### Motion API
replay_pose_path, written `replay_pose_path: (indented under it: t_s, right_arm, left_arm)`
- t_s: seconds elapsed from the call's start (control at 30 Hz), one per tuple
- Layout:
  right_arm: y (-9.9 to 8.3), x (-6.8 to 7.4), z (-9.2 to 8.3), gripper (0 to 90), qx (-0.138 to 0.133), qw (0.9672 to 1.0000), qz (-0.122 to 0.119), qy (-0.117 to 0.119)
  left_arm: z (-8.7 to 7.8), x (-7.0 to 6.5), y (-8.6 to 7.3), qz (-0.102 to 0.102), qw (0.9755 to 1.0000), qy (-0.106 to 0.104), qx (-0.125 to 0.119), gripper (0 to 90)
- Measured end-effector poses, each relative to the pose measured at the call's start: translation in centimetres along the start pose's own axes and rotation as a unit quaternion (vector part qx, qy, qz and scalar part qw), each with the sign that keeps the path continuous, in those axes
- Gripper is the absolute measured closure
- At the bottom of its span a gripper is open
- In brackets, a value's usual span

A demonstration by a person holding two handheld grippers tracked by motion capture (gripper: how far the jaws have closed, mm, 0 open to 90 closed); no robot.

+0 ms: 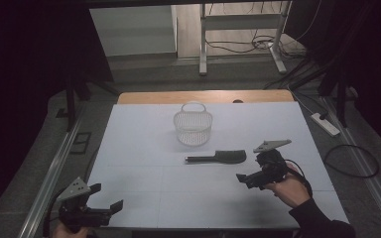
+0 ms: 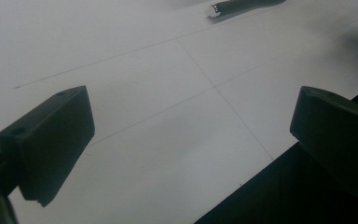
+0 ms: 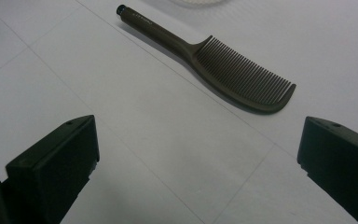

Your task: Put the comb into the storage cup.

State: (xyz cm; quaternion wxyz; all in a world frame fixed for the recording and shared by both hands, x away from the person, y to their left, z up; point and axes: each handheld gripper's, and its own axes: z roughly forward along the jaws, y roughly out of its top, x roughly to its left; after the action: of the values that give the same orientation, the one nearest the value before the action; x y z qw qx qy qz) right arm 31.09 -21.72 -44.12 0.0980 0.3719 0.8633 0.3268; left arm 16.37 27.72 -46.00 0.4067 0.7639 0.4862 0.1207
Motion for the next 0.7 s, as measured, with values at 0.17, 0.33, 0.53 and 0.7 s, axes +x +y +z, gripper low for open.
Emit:
replay_pose_path:
  t_s: [0.17,0.33,0.53,0.7]
  right_arm:
    - [0.4,-0.1,0.4,0.0,0.004,1.0,0.002,0.002]
    - [0.9,-0.1,1.0,0.0,0.011,0.9999,0.0,0.005]
    - [1.6,-0.1,1.6,0.0,0.021,0.9998,-0.002,0.004]
    - [2.2,0.0,2.2,0.0,0.026,0.9996,0.004,0.0]
  left_arm:
    - [0.0,0.0,0.0,0.0,1.0,0.0,0.0,0.5]
    - [0.0,0.0,0.0,-0.001,1.0,0.0,-0.001,0.5]
    - [0.0,0.0,0.0,-0.001,1.0,-0.001,-0.001,0.5]
    - [0.0,0.0,0.0,-0.002,1.0,-0.001,-0.001,0.4]
